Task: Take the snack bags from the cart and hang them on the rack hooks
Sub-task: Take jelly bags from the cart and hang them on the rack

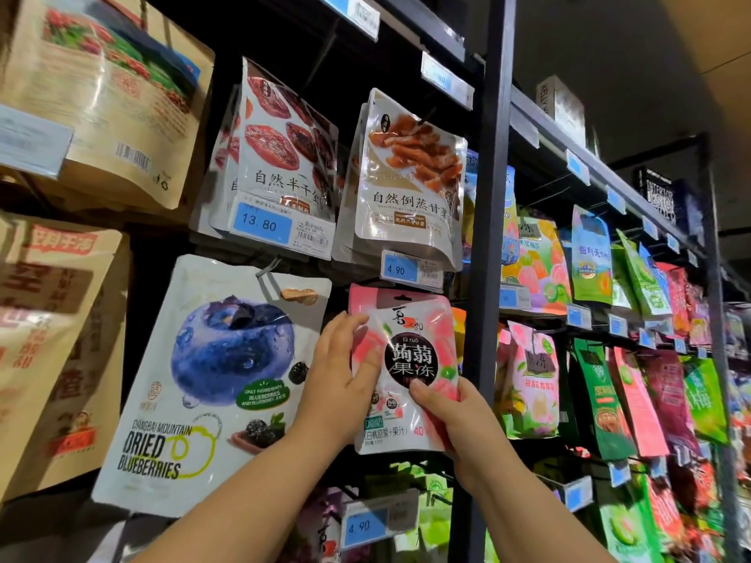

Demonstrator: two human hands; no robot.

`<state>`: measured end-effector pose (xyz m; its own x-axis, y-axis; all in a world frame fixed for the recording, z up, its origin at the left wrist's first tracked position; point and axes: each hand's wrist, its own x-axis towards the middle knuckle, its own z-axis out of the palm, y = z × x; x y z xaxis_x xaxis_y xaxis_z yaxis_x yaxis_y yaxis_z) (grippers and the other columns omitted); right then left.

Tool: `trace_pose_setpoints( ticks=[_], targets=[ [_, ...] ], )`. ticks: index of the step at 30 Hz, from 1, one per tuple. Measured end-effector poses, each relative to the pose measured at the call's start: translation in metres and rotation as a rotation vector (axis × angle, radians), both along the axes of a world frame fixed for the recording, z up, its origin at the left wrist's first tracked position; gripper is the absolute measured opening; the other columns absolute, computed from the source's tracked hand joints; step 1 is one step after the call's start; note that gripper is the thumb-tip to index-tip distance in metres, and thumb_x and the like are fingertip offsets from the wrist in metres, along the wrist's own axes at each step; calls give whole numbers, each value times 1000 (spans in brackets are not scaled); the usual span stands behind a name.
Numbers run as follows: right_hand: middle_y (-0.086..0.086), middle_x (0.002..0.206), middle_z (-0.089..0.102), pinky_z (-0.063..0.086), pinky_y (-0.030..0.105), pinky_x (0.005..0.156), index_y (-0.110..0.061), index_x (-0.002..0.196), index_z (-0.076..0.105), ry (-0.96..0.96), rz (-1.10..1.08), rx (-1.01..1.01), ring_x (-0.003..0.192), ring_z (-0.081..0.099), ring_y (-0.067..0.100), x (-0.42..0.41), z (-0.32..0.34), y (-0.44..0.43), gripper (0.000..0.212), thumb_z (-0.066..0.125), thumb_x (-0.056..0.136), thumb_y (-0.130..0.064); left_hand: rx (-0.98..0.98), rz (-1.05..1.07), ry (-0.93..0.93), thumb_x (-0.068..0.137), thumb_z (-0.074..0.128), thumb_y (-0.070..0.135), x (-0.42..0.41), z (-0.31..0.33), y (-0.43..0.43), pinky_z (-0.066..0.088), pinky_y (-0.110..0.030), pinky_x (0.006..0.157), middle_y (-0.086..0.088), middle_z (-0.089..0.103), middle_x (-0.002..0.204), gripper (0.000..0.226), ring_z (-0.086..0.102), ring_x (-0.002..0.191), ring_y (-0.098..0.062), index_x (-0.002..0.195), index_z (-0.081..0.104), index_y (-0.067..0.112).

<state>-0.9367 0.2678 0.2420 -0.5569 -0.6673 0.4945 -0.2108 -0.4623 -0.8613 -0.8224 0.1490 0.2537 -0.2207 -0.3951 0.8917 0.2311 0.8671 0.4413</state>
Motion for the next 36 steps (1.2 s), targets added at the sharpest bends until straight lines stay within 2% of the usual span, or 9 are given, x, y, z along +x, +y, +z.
trace_pose_setpoints(
  ticks=[6, 11, 15, 19, 21, 27, 32, 34, 36],
  targets=[
    [19, 100, 74, 59, 39, 64, -5, 112, 62, -63, 1, -10, 86, 72, 35, -1, 5, -15, 29, 66, 91, -24, 64, 6, -84, 92, 59, 30, -6, 3, -7, 29, -23, 100, 7, 36, 136, 49, 38, 123, -6, 138, 40, 30],
    [22, 101, 72, 58, 54, 79, -4, 111, 64, -90, -12, -12, 91, 70, 42, -6, 7, -26, 31, 65, 90, -27, 121, -30, -121, 93, 58, 33, -8, 10, -7, 27, -25, 104, 0, 31, 148, 52, 35, 134, -14, 140, 37, 42],
    [23, 101, 72, 57, 56, 81, -5, 109, 64, -67, -73, 35, 92, 69, 43, -11, 5, -33, 32, 68, 89, -30, 176, -35, -163, 93, 57, 34, -11, 15, -5, 26, -28, 109, -4, 19, 154, 56, 27, 140, -18, 144, 33, 40],
    [10, 101, 74, 55, 53, 89, -15, 107, 64, 47, -204, 146, 93, 71, 30, -12, 3, -44, 55, 73, 71, -56, 220, 62, -269, 94, 55, 37, -19, 14, -9, 16, -37, 117, -1, -11, 160, 67, 0, 148, -20, 151, 19, 34],
    [4, 102, 72, 55, 49, 91, -20, 107, 62, 92, -241, 188, 95, 70, 23, -13, 4, -49, 57, 71, 69, -62, 206, 121, -301, 94, 55, 36, -22, 14, -12, 13, -36, 118, -1, -17, 159, 70, -4, 148, -20, 152, 15, 30],
    [7, 123, 60, 51, 40, 94, -12, 131, 46, 119, -288, 270, 108, 60, 23, -18, 10, -70, 61, 62, 88, -52, 237, 177, -436, 96, 50, 39, -34, 11, -23, 11, -42, 118, 2, -24, 158, 73, 4, 148, -28, 153, 6, 30],
    [9, 122, 63, 52, 48, 96, -13, 135, 41, 138, -287, 322, 109, 62, 27, -31, 7, -91, 103, 63, 58, -77, 292, 164, -468, 99, 45, 36, -39, 10, -28, 11, -42, 118, 5, -28, 157, 69, 0, 148, -28, 153, 2, 33],
    [10, 113, 66, 53, 49, 93, -11, 132, 43, 149, -313, 332, 104, 64, 28, -31, 5, -94, 100, 62, 56, -74, 327, 148, -468, 99, 44, 36, -40, 9, -27, 11, -42, 118, 7, -27, 157, 68, 0, 148, -28, 153, 2, 35],
    [10, 108, 67, 54, 46, 91, -10, 128, 46, 174, -345, 326, 100, 66, 28, -26, 4, -92, 87, 64, 67, -70, 346, 137, -462, 99, 43, 37, -40, 6, -26, 9, -41, 118, 8, -25, 157, 66, 0, 148, -29, 153, 4, 35]
  ],
)
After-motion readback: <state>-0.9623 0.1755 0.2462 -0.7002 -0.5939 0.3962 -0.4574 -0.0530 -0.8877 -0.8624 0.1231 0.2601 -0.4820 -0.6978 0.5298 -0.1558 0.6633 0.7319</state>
